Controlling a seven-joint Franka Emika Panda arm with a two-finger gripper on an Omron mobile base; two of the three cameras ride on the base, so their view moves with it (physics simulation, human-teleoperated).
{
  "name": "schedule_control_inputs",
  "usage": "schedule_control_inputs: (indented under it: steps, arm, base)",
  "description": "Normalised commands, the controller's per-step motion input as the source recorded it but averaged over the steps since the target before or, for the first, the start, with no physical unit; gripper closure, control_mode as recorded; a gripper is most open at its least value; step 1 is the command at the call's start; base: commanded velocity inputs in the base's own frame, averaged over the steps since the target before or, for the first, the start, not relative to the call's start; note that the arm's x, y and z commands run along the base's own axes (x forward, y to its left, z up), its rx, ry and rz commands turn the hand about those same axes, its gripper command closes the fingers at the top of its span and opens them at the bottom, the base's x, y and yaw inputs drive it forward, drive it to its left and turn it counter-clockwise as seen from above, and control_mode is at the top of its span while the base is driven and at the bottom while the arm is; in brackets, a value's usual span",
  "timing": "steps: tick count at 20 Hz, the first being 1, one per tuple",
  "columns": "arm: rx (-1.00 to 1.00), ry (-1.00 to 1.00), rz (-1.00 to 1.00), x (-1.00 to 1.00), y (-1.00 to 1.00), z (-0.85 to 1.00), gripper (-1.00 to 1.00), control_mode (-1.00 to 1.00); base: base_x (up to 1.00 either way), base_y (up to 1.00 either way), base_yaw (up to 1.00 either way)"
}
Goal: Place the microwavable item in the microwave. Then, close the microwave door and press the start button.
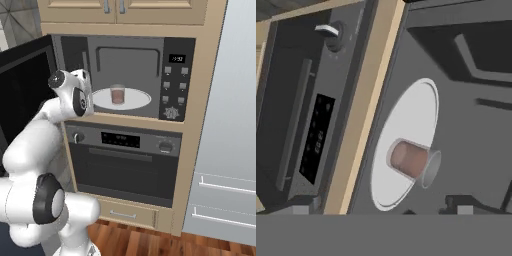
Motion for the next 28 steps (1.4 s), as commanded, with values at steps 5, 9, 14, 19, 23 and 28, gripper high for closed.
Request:
schedule_control_inputs:
  steps: [5, 9, 14, 19, 23, 28]
  arm:
    - [-0.14, 0.00, 0.00, -1.00, 0.00, 0.60, -1.00, -1.00]
    - [-0.10, -0.03, 0.00, -1.00, 0.02, 0.07, -1.00, -1.00]
    - [-0.04, -0.08, 0.00, -1.00, 0.18, -0.01, -1.00, -1.00]
    - [-0.01, -0.08, 0.00, -1.00, 0.34, 0.00, -1.00, -1.00]
    - [0.00, -0.23, 0.00, -1.00, 0.28, -0.14, -1.00, -1.00]
    - [0.00, -0.38, 0.00, -1.00, 0.31, -0.12, -1.00, -1.00]
  base:
    - [0.00, 0.00, 0.00]
    - [0.00, 0.00, 0.00]
    - [0.00, 0.00, 0.00]
    - [0.00, 0.00, 0.00]
    - [0.00, 0.00, 0.00]
    - [0.00, 0.00, 0.00]
